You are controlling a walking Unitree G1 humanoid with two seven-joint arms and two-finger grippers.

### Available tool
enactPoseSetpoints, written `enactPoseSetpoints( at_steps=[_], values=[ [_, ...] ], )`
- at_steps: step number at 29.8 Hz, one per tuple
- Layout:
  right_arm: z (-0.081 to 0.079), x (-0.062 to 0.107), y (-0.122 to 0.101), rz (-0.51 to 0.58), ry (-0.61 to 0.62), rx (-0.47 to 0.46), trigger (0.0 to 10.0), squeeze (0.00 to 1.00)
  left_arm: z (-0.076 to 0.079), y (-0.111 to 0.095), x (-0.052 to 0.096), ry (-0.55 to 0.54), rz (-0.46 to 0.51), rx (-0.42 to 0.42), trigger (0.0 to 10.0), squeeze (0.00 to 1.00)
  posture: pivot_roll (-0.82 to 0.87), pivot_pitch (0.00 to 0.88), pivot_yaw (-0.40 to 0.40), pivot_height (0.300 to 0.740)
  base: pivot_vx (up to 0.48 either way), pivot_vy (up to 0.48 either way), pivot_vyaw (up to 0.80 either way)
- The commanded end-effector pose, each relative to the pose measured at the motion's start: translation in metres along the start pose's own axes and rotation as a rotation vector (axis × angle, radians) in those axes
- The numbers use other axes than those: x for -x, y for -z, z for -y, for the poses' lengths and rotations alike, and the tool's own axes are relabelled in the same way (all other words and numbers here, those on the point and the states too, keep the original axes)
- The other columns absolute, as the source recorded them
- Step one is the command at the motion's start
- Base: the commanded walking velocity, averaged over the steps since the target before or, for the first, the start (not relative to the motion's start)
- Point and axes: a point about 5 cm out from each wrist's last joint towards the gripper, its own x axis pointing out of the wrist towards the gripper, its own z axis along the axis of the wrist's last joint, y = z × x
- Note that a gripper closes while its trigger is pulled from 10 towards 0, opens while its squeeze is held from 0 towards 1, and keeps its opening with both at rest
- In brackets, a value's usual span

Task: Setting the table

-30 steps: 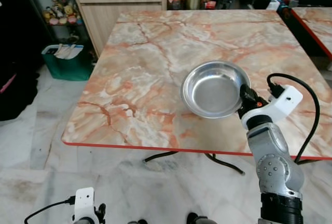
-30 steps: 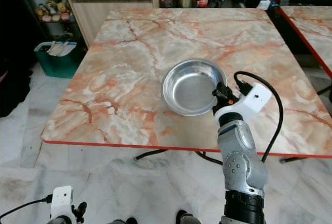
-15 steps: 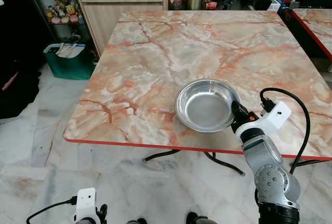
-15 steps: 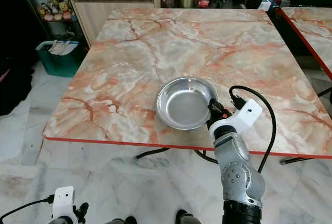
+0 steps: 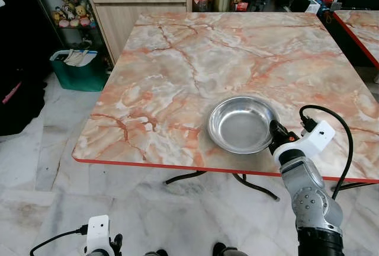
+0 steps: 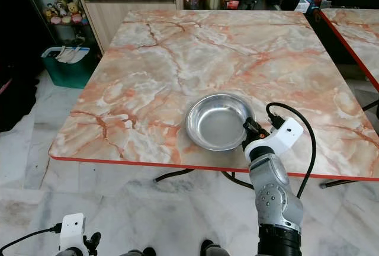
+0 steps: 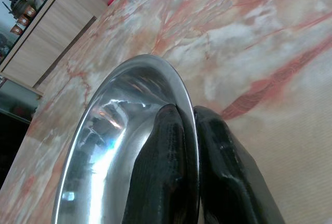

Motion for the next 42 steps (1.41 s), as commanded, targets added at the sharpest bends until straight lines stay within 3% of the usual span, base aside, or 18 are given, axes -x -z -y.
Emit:
enactPoseSetpoints(
  at_steps=[1, 11, 12, 14, 15, 24, 25, 26, 27, 28, 37, 42],
  values=[
    [0.003, -0.001, -0.001, 0.006, 0.014, 0.008, 10.0, 0.00, -0.005, 0.003, 0.001, -0.011, -0.016, 0.007, 10.0, 0.00, -0.04, 0.147, 0.020, 0.740, 0.000, 0.000, 0.00],
    [0.000, -0.002, 0.005, 0.001, 0.001, -0.014, 10.0, 0.00, -0.006, 0.008, 0.002, -0.014, -0.031, 0.009, 10.0, 0.00, -0.03, 0.165, 0.023, 0.740, 0.000, 0.000, 0.00],
    [-0.001, -0.002, 0.005, -0.002, 0.001, -0.014, 10.0, 0.56, -0.006, 0.008, 0.002, -0.014, -0.032, 0.009, 10.0, 0.00, -0.03, 0.165, 0.023, 0.740, 0.000, 0.000, 0.00],
    [-0.001, -0.001, 0.007, -0.005, -0.001, -0.012, 10.0, 0.67, -0.007, 0.008, 0.003, -0.014, -0.032, 0.010, 10.0, 0.00, -0.03, 0.165, 0.023, 0.740, 0.000, 0.000, 0.00],
    [-0.001, -0.001, 0.007, -0.004, -0.002, -0.013, 10.0, 1.00, -0.007, 0.007, 0.002, -0.014, -0.032, 0.010, 10.0, 0.00, -0.04, 0.165, 0.023, 0.740, 0.000, 0.000, 0.00],
    [-0.001, -0.002, 0.003, 0.008, -0.003, 0.008, 10.0, 1.00, -0.006, 0.006, 0.002, -0.014, -0.030, 0.010, 10.0, 0.00, -0.04, 0.166, 0.021, 0.740, 0.000, 0.000, 0.00],
    [0.000, -0.002, 0.003, 0.008, -0.002, 0.008, 10.0, 0.69, -0.008, 0.006, 0.002, -0.016, -0.031, 0.011, 10.0, 0.00, -0.04, 0.167, 0.021, 0.740, 0.000, 0.000, 0.00],
    [0.000, -0.002, 0.003, 0.008, -0.001, 0.008, 10.0, 0.69, -0.009, 0.006, 0.002, -0.018, -0.033, 0.011, 10.0, 0.00, -0.04, 0.167, 0.021, 0.740, 0.000, 0.000, 0.00],
    [0.000, -0.002, 0.003, 0.007, -0.002, 0.011, 10.0, 0.11, -0.010, 0.006, 0.002, -0.019, -0.034, 0.012, 10.0, 0.00, -0.04, 0.167, 0.021, 0.740, 0.000, 0.000, 0.00],
    [-0.001, -0.002, 0.003, 0.007, -0.007, 0.024, 10.0, 0.00, -0.012, 0.006, 0.003, -0.021, -0.035, 0.013, 10.0, 0.00, -0.04, 0.167, 0.021, 0.740, 0.000, 0.000, 0.00],
    [-0.004, -0.001, 0.004, 0.009, -0.016, 0.037, 10.0, 0.00, -0.025, 0.008, 0.005, -0.039, -0.045, 0.022, 10.0, 0.00, -0.04, 0.170, 0.023, 0.740, 0.000, 0.000, 0.00],
    [-0.006, 0.000, 0.002, 0.018, -0.022, 0.044, 10.0, 0.00, -0.018, 0.008, 0.004, -0.030, -0.039, 0.028, 10.0, 0.00, -0.03, 0.172, 0.023, 0.740, 0.000, 0.000, 0.00]
  ],
)
